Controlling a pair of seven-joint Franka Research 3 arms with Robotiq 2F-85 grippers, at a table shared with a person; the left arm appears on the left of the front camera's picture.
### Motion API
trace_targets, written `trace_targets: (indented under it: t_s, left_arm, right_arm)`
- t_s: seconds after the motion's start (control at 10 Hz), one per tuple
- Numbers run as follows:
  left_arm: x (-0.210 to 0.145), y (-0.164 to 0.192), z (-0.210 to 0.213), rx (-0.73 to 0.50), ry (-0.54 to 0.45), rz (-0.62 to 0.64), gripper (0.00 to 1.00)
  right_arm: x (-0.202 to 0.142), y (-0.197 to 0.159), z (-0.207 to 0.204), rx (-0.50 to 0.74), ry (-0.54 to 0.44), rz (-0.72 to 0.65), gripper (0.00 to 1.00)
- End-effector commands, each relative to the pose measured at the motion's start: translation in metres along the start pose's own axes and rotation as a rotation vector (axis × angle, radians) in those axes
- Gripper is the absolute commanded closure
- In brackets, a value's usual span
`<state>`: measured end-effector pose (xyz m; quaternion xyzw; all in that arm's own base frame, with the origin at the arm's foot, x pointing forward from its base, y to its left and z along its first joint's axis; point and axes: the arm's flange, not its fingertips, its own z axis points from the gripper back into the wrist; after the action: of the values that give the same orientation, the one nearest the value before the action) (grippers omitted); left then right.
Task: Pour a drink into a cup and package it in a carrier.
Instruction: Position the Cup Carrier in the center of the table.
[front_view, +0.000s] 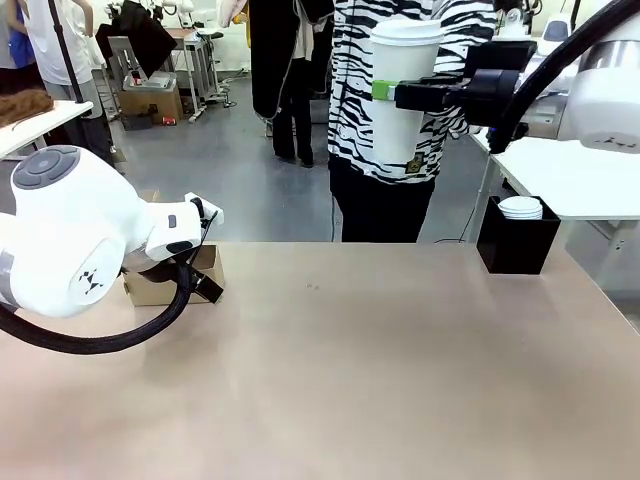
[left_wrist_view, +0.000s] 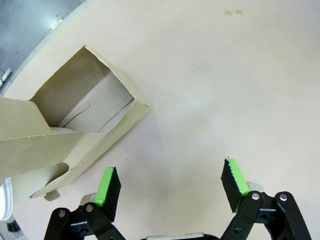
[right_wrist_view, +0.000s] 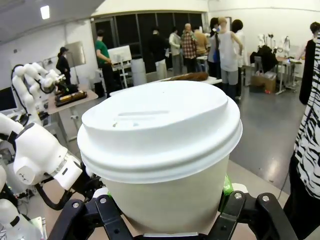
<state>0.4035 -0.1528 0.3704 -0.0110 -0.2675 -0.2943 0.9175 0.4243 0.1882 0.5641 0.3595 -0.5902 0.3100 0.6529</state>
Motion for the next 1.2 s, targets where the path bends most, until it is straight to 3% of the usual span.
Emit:
trace_targets:
  t_s: [0.0, 0.3, 0.7, 1.1]
  left_arm:
    - [0.0, 0.001, 0.0, -0.002, -0.001, 0.002, 0.0]
    - [0.0, 0.0, 0.0, 0.0, 0.0, 0.0, 0.0]
    - [0.03, -0.008, 0.092, 0.073, 0.016, 0.101, 0.0]
    - [0.083, 0.027, 0.162, 0.121, 0.079, 0.284, 0.0]
  right_arm:
    - [0.004, 0.0, -0.006, -0.001, -0.028, 0.0, 0.2]
    - [0.004, 0.0, -0.006, -0.001, -0.028, 0.0, 0.2]
    - [0.004, 0.0, -0.006, -0.001, -0.028, 0.0, 0.2]
    - [0.004, 0.0, -0.006, -0.001, -0.028, 0.0, 0.2]
